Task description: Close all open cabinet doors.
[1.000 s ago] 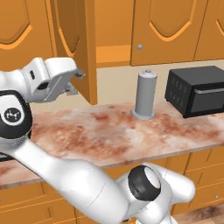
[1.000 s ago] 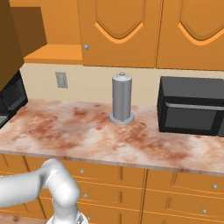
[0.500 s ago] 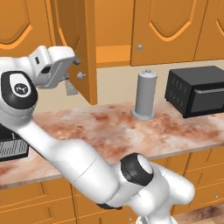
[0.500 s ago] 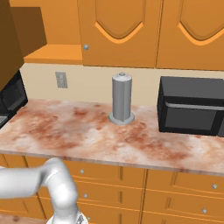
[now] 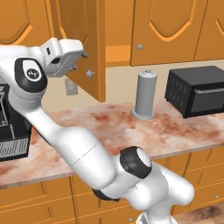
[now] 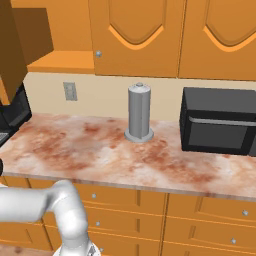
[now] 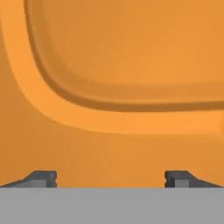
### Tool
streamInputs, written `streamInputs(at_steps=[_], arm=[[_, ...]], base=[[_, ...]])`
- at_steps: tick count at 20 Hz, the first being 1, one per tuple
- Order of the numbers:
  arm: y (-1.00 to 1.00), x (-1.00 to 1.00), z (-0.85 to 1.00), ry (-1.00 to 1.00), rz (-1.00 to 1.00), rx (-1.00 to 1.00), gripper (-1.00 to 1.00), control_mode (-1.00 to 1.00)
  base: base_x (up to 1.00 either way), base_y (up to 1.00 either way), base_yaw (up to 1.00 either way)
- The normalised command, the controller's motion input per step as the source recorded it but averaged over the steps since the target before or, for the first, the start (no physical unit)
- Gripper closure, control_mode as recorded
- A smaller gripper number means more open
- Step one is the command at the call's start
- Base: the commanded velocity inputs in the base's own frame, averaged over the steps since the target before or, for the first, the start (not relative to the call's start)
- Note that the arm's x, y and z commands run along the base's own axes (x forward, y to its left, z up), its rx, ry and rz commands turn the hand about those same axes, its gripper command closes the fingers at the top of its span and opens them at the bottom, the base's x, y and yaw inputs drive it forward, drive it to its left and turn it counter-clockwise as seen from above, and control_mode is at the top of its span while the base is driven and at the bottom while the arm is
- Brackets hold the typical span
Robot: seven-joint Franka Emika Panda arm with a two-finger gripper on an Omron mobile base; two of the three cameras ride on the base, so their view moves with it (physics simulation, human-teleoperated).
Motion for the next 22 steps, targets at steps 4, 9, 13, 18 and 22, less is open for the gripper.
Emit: streamInputs(at_steps=[4, 9, 13, 18, 22], arm=[[-0.96, 0.11, 0.0, -0.24, 0.12, 0.06, -1.0, -1.0], [-1.0, 0.32, 0.0, -0.31, 0.2, 0.1, -1.0, -1.0], [-1.0, 0.57, -0.02, -0.1, 0.36, 0.11, -1.0, -1.0], [-0.93, 0.79, -0.03, -0.03, 0.51, 0.13, -1.0, -1.0], [-0.42, 1.0, 0.0, 0.0, 0.38, 0.06, -1.0, -1.0]], base=[[0.0, 0.0, 0.0], [0.0, 0.0, 0.0], [0.0, 0.0, 0.0], [0.0, 0.0, 0.0], [0.0, 0.0, 0.0]])
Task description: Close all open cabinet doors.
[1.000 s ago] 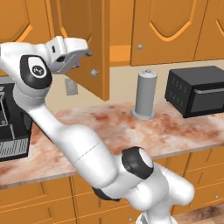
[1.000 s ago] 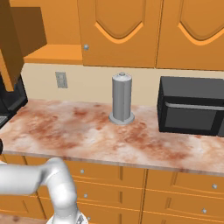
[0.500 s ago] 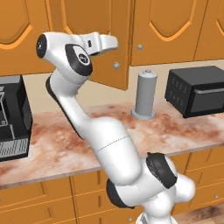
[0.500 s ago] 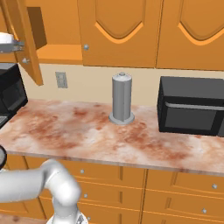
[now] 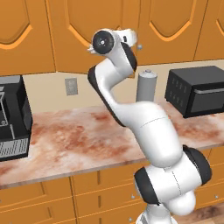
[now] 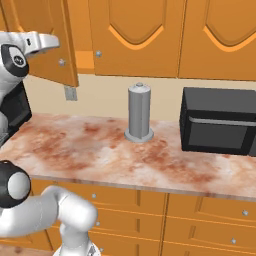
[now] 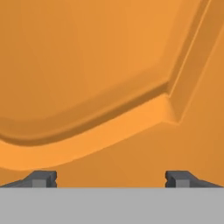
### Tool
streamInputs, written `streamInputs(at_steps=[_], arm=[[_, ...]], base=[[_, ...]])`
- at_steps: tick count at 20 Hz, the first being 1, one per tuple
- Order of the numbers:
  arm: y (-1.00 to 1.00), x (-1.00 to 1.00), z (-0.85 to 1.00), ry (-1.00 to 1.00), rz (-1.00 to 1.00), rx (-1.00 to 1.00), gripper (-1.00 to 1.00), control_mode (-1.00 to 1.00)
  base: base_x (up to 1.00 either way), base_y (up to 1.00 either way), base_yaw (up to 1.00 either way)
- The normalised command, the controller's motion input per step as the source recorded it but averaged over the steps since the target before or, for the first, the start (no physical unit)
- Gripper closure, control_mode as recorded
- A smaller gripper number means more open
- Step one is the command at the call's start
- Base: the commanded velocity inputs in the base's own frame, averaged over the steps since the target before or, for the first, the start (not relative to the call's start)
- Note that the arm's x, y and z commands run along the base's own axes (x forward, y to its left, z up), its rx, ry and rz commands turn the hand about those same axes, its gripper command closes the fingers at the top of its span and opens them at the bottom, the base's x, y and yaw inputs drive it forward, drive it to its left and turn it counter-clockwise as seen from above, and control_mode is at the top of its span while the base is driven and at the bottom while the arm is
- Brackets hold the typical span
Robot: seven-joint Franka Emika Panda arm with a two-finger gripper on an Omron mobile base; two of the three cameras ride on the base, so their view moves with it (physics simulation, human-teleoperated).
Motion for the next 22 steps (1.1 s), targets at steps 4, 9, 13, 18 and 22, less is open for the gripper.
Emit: streamInputs(at_steps=[4, 9, 13, 18, 22], arm=[[-0.33, 1.0, 0.0, 0.0, 0.37, 0.07, -1.0, -1.0], [-0.08, 0.97, 0.0, 0.07, 0.19, 0.01, -1.0, -1.0], [0.0, 0.94, 0.0, 0.04, 0.16, 0.02, -1.0, -1.0], [0.0, 0.84, -0.02, 0.01, 0.15, 0.05, -1.0, -1.0], [-0.01, 0.7, -0.15, 0.0, 0.15, 0.11, -1.0, -1.0]], base=[[0.0, 0.0, 0.0], [0.0, 0.0, 0.0], [0.0, 0.0, 0.0], [0.0, 0.0, 0.0], [0.0, 0.0, 0.0]])
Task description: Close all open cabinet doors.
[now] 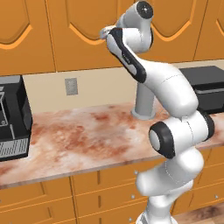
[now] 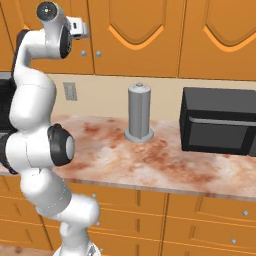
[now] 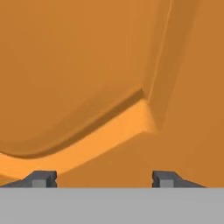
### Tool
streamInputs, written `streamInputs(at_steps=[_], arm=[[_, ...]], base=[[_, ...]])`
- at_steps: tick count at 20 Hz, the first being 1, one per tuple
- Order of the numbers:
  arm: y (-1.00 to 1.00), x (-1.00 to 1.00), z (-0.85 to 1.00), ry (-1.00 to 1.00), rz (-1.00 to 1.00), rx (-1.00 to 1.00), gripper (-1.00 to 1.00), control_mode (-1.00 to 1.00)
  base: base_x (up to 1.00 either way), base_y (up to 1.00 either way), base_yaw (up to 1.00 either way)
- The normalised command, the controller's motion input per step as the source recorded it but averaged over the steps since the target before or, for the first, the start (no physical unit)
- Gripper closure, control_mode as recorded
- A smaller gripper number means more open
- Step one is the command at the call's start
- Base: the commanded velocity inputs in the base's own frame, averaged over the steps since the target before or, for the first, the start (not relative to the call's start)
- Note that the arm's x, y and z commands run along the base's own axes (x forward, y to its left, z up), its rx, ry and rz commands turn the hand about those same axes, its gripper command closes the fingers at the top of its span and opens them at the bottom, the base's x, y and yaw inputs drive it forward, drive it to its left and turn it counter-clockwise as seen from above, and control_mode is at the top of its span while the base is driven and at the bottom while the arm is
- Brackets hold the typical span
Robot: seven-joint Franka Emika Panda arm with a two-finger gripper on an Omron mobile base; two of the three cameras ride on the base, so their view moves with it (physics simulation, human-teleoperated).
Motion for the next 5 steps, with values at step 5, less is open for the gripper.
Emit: streamInputs(at_steps=[5], arm=[[-0.11, -0.31, -0.35, -0.02, 0.01, 0.11, -1.0, -1.0]], base=[[0.0, 0.0, 0.0]])
